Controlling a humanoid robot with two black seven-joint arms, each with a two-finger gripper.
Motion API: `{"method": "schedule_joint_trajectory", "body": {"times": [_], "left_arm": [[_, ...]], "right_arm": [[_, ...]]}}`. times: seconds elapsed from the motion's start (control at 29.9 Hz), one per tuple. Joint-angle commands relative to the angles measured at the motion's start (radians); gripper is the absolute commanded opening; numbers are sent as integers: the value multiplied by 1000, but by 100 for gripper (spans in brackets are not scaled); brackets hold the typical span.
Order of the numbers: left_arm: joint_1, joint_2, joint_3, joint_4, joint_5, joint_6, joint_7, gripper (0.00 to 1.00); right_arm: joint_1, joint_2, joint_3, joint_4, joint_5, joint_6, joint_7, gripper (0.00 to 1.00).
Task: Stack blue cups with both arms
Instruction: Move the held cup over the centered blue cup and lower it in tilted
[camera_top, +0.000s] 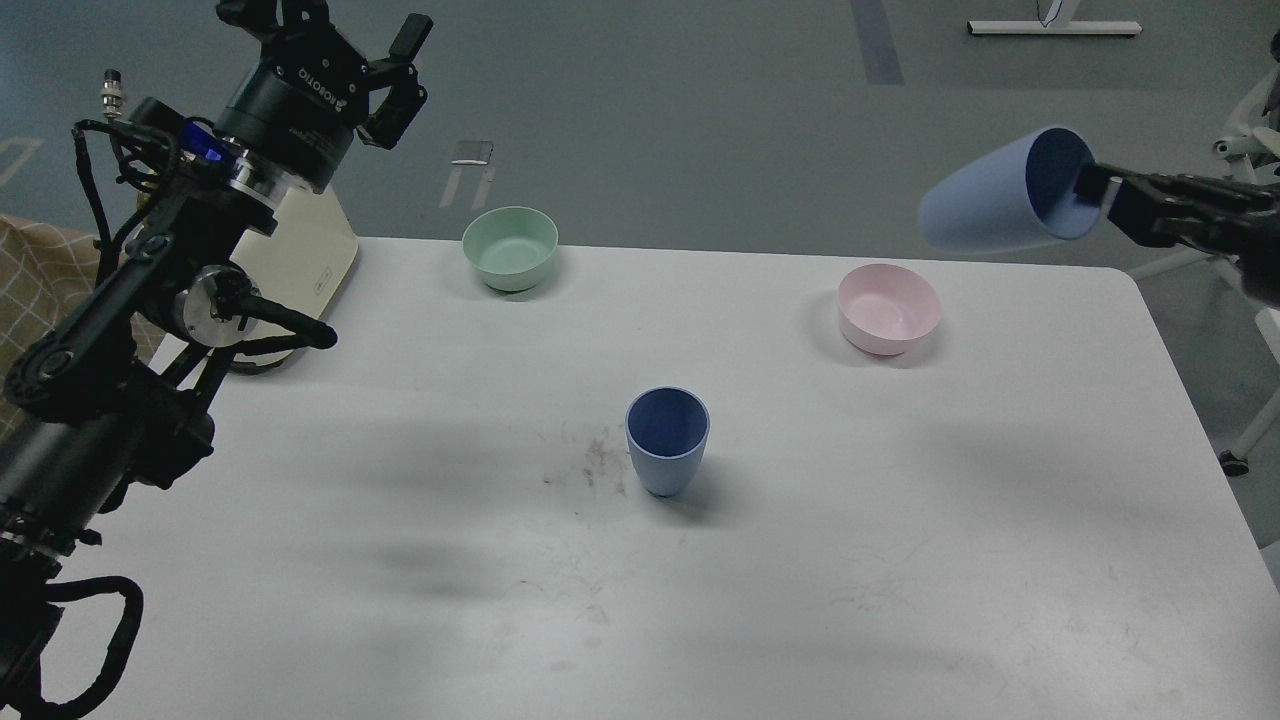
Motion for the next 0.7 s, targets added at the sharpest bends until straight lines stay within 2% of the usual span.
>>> {"method": "schedule_joint_trajectory", "body": {"times": [0.0, 0.07, 0.17, 0.37, 0.67], "left_arm": [[-4, -1, -1, -6, 0, 0, 0, 98], [-6, 1, -1, -6, 2, 2, 0, 98], [-7, 3, -1, -6, 2, 2, 0, 98], [-10, 3, -1, -6, 2, 0, 0, 98], [-11, 1, -3, -6, 0, 2, 0, 98]], "right_arm": [[210, 55, -211, -2, 3, 0, 3, 0], [316, 110, -350, 0, 11, 0, 5, 0], [385, 215, -455, -4, 9, 0, 3, 0], [454, 299, -593, -54, 2, 0, -2, 0], [500, 419, -670, -178, -6, 0, -6, 0]]}}
